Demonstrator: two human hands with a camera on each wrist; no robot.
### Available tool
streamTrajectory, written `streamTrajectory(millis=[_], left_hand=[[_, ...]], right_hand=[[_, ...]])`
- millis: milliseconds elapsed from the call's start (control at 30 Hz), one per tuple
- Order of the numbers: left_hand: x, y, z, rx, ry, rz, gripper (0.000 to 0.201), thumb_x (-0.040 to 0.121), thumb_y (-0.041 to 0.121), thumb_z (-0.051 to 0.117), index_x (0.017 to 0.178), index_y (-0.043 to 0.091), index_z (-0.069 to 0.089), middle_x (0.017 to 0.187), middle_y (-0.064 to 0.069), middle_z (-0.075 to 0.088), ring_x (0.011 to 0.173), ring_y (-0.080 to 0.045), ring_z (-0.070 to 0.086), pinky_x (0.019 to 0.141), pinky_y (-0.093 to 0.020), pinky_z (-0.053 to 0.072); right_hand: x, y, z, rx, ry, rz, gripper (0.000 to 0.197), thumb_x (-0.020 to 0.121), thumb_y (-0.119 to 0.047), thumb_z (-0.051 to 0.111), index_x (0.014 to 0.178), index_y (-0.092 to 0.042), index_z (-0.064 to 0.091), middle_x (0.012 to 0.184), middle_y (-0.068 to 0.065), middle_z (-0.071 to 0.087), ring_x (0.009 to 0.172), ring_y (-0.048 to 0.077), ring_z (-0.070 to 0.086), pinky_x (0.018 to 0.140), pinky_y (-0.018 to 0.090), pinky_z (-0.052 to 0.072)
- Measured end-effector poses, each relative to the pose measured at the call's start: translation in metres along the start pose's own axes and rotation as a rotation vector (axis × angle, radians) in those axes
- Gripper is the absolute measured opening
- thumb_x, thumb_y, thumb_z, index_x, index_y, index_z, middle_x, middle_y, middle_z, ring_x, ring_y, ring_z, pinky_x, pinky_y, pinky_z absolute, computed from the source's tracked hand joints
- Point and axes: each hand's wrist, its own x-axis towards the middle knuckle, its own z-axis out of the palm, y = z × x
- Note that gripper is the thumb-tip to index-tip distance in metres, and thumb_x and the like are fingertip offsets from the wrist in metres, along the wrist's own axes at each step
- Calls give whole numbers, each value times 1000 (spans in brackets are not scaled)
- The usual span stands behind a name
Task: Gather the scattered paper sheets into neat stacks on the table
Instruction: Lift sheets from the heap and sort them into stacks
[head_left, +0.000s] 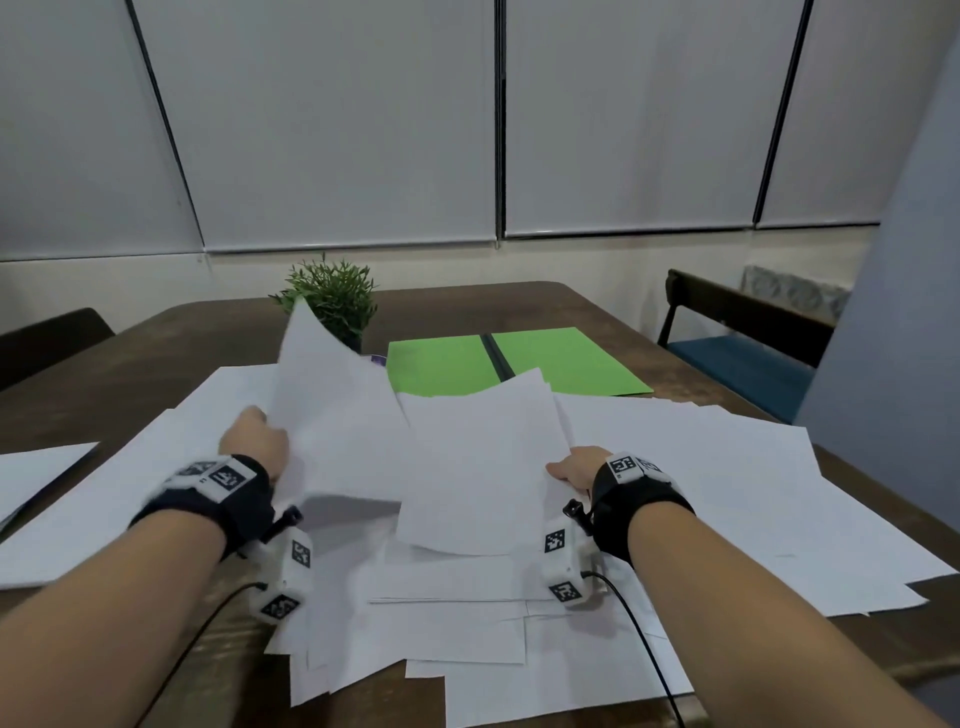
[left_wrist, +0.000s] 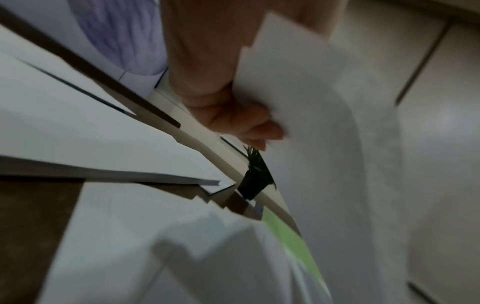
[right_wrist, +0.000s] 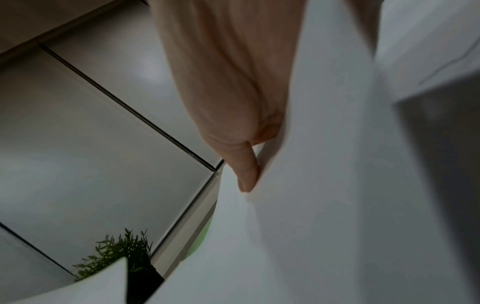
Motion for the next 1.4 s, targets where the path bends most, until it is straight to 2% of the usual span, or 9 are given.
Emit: streamTrajectory(millis=[300, 400, 533, 667, 767, 900, 1033, 1200, 1400], left_hand=[[4, 31, -15, -527, -94, -123, 14, 87, 2, 51, 73, 0, 51, 74, -19, 55, 61, -28, 58, 56, -29, 48], [-22, 52, 6, -526, -243, -92, 21, 92, 0, 47, 71, 2, 48, 63, -13, 47, 47, -23, 45, 33, -15, 37], [-39, 58, 43, -223, -321, 14, 27, 91, 13, 55, 106, -9, 58, 100, -21, 63, 89, -36, 62, 69, -32, 46], [-60, 58, 74, 60, -527, 28, 42, 96, 26, 53, 120, -8, 56, 124, -23, 59, 115, -35, 58, 88, -35, 49], [-63, 60, 78, 42, -581, 8, 41, 95, 26, 55, 121, -7, 57, 123, -21, 61, 111, -33, 61, 86, -32, 49], [-54, 60, 78, -116, -618, -99, 29, 93, 31, 59, 92, 2, 58, 75, -12, 56, 65, -25, 50, 67, -28, 40], [-50, 53, 83, -344, -610, -235, 28, 91, 24, 64, 76, 5, 49, 69, -8, 45, 56, -21, 41, 65, -30, 39], [-46, 41, 76, -532, -563, -263, 48, 85, 46, 66, 99, 2, 53, 75, -11, 49, 60, -24, 48, 57, -30, 44], [-37, 41, 47, -714, -425, 4, 58, 83, 54, 63, 126, 16, 55, 119, 0, 63, 109, -22, 58, 93, -35, 45]], right_hand=[[14, 1, 4, 26, -2, -4, 39, 104, -19, 29, 130, 2, 48, 139, 19, 49, 125, 31, 48, 87, 27, 38], [32, 9, 8, 365, 41, 22, 66, 97, -56, 22, 125, -6, 56, 130, 17, 53, 120, 31, 51, 101, 33, 35], [127, 56, 32, 670, 97, -44, 123, 33, -106, 10, 99, -20, 67, 98, 1, 62, 89, 24, 59, 89, 36, 37], [17, 19, 8, 972, -91, 10, 85, 83, -79, 35, 130, -13, 57, 116, 13, 67, 89, 24, 67, 80, 34, 54], [10, 19, 3, 930, -136, -82, 87, 87, -71, 32, 146, -7, 36, 146, 16, 43, 82, 10, 55, 58, 23, 33], [7, 20, 5, 691, -182, -124, 16, 92, -20, 62, 105, -11, 56, 95, 7, 60, 67, 17, 61, 55, 24, 46], [4, 19, 10, 560, -117, -262, 28, 88, 2, 58, 115, -7, 58, 112, 15, 67, 100, 31, 64, 93, 41, 51], [-19, 12, 0, 821, -124, -410, 40, 89, 15, 44, 117, -10, 58, 106, 13, 68, 89, 27, 65, 82, 37, 52], [-38, -23, -12, 879, -63, -545, 51, 69, -5, 57, 120, -12, 60, 111, 14, 70, 99, 34, 68, 91, 51, 52]])
